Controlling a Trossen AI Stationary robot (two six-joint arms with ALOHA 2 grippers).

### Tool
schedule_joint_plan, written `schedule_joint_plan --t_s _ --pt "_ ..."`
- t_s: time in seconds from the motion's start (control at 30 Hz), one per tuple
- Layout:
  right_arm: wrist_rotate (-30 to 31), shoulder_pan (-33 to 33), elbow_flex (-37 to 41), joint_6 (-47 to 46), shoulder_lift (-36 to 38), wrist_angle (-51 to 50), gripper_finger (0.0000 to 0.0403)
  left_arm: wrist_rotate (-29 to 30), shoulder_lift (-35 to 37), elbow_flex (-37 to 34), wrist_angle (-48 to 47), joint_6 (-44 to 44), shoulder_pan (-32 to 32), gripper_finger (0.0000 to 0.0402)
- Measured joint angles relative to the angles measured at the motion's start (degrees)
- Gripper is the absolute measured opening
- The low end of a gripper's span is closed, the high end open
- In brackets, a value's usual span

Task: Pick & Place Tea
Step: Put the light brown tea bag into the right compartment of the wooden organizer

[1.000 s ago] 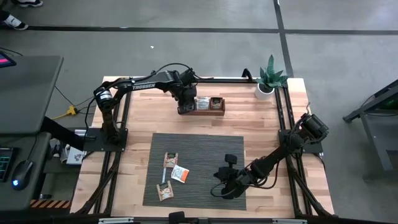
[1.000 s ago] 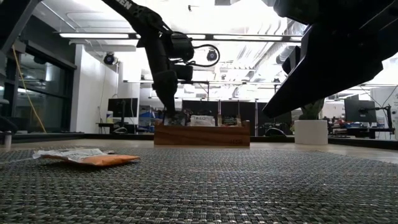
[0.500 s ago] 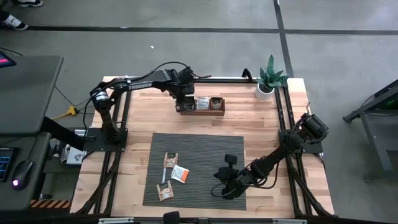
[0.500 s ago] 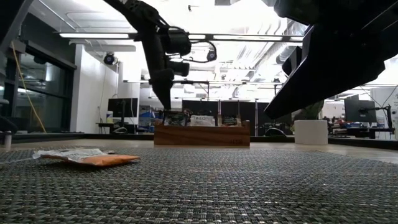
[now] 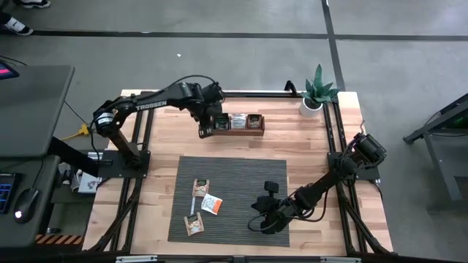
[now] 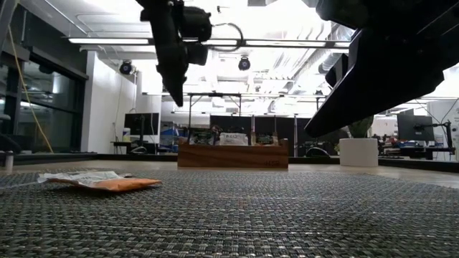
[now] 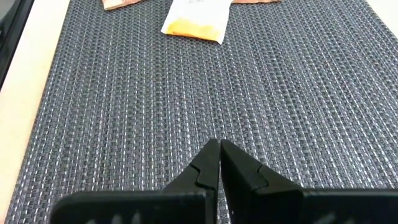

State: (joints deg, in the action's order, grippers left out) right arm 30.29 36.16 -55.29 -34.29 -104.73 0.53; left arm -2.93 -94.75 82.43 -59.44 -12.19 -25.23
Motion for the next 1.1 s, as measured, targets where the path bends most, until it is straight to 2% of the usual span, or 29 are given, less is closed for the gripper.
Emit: schedule_joint_plan --t_s 0.1,0.27,0.33,0.57,0.73,0.9,1.1 --pt "-0.11 0.00 0.00 -0.02 0.00 0.05 0.0011 -0.69 1.18 -0.56 -0.74 0.72 3.05 0.0159" --pt "-0.60 0.00 0.00 0.00 0.00 0.12 0.0011 -0.55 4.68 -6.47 1.87 2.67 6.98 0.0159" --pt "-0.68 0.00 0.00 0.00 0.00 0.16 0.0011 -0.66 7.37 -10.92 2.97 4.46 7.37 0.0159" --pt "-0.60 0.00 0.00 1.33 0.02 2.18 0.0011 -3.81 18.08 -29.41 15.52 13.05 9.84 0.0159" --pt "0.43 -0.02 0.00 6.59 0.02 9.86 0.0011 -3.06 24.17 -39.60 21.27 19.66 15.25 0.0159" --pt "0.59 -1.33 0.00 10.54 -0.43 16.28 0.0011 -1.60 26.93 -45.15 25.86 26.16 23.11 0.0159" --pt "-5.62 -4.46 -3.21 13.57 -6.10 20.73 0.0011 1.37 26.79 -47.73 30.09 32.65 31.84 0.0159"
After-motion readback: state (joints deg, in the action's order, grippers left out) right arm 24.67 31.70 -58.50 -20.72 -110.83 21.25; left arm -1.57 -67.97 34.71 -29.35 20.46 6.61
